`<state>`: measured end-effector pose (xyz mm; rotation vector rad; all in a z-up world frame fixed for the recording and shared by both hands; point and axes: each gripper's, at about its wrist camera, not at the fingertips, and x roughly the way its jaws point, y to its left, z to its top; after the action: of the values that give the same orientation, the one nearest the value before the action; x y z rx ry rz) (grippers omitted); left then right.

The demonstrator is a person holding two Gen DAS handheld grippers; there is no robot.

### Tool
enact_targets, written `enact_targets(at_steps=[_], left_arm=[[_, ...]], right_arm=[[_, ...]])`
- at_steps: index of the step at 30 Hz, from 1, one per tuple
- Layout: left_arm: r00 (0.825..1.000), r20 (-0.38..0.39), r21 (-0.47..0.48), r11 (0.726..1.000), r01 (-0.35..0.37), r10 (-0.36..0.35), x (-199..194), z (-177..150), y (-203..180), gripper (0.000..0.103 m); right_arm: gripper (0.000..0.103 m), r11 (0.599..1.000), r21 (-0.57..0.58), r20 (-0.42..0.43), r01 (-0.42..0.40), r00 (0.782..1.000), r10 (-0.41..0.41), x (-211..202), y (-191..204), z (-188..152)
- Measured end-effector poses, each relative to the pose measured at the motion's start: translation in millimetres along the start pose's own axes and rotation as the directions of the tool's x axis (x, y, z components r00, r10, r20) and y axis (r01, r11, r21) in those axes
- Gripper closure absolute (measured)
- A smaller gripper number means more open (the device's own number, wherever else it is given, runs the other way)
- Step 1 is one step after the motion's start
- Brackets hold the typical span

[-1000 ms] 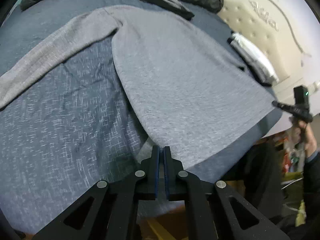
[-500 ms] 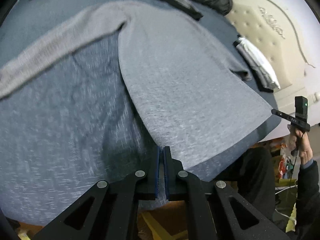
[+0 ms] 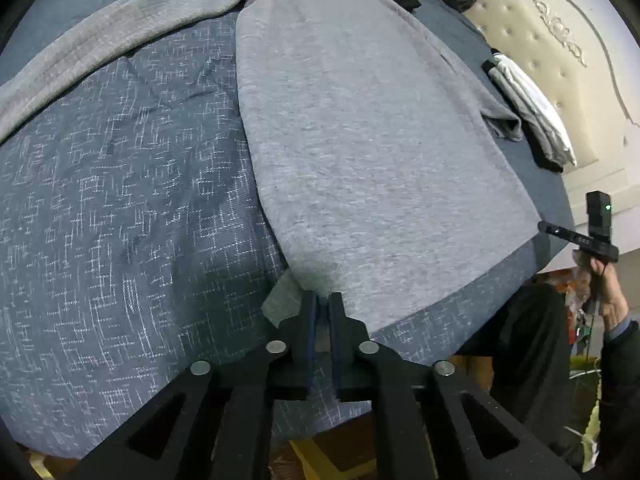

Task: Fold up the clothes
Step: 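Pull the grey hoodie hem taut with both tools, then open both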

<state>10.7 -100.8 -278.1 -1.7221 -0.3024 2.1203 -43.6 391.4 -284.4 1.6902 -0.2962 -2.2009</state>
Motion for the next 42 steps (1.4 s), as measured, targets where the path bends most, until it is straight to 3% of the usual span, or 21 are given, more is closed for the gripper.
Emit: enact_targets(at_steps=[1,3,6,11,17,18,19,20,22,24,32,36,42], left_arm=[[1.000,0.006,0.001,1.000,0.003,-0.003,-3,-1,0,0.084],[1.000,0.021,0.001,1.000,0.008,-0.008,-9,-3,1,0.060],[0.999,0.042,-0.003,1.000,0.005,-0.005,-15,-3,6,0.059],[1.000,0.016,0.003,1.000,-0.008,0.008,-1,-1,9,0.059],[0.999,-0.035,0.039,0.999,-0.012,0.014,15,-4,3,0.060],[0.999,-0.043,0.045,0.999,-0.013,0.015,17,-5,2,0.069],[0.999,-0.051,0.051,0.999,-0.013,0.016,20,-5,2,0.088],[0.998,-0.060,0.057,0.998,-0.014,0.017,23,-6,1,0.094],[0.998,-0.065,0.061,0.998,-0.008,0.012,23,-6,-1,0.096],[0.999,-0.049,0.054,0.999,0.008,-0.006,12,-6,-1,0.097],[0.999,0.016,0.044,0.998,0.041,-0.042,-54,-14,3,0.098],[0.999,-0.001,0.020,0.999,0.036,-0.036,-55,-25,14,0.098],[1.000,-0.002,-0.024,0.999,0.024,-0.024,-37,-28,30,0.097]], right_arm=[[0.095,1.000,0.006,-0.003,-0.008,1.000,0.008,0,-1,-1],[0.089,1.000,0.015,0.003,-0.013,1.000,0.013,-3,-3,-2],[0.072,0.999,0.034,0.034,-0.017,0.999,0.015,-9,-8,1],[0.063,0.996,0.075,0.058,-0.041,0.998,0.036,-9,-14,8],[0.062,0.997,0.055,-0.003,-0.046,0.999,0.047,8,-5,5],[0.062,0.998,0.050,-0.012,-0.046,0.999,0.047,11,-4,4],[0.062,0.998,0.046,-0.021,-0.046,0.999,0.047,13,-4,3],[0.064,0.998,0.041,-0.030,-0.046,0.998,0.047,15,-3,2],[0.084,0.999,0.028,-0.041,-0.040,0.998,0.041,17,-1,-1],[0.093,0.999,0.015,-0.039,-0.038,0.999,0.038,16,3,-4],[0.098,0.990,-0.047,0.038,-0.134,0.990,0.136,-44,28,-14],[0.098,0.992,-0.106,-0.009,-0.069,0.998,0.068,-43,38,-25],[0.098,0.996,-0.089,-0.034,0.001,0.999,-0.004,-16,17,-40]])
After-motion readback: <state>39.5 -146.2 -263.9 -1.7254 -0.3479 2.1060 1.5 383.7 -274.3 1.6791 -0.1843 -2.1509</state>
